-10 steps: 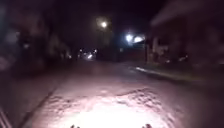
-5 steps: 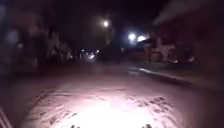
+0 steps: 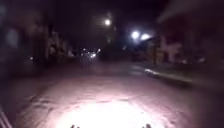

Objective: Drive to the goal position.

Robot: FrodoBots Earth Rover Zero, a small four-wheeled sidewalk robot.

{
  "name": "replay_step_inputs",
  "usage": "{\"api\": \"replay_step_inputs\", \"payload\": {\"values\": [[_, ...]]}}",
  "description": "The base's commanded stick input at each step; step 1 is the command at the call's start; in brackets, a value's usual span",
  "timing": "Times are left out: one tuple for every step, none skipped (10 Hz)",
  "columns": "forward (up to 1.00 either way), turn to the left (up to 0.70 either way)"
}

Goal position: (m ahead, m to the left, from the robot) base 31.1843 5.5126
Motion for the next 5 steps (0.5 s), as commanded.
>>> {"api": "replay_step_inputs", "payload": {"values": [[1.0,0.07],[1.0,0.0],[1.0,0.0],[1.0,0.0],[1.0,0.0]]}}
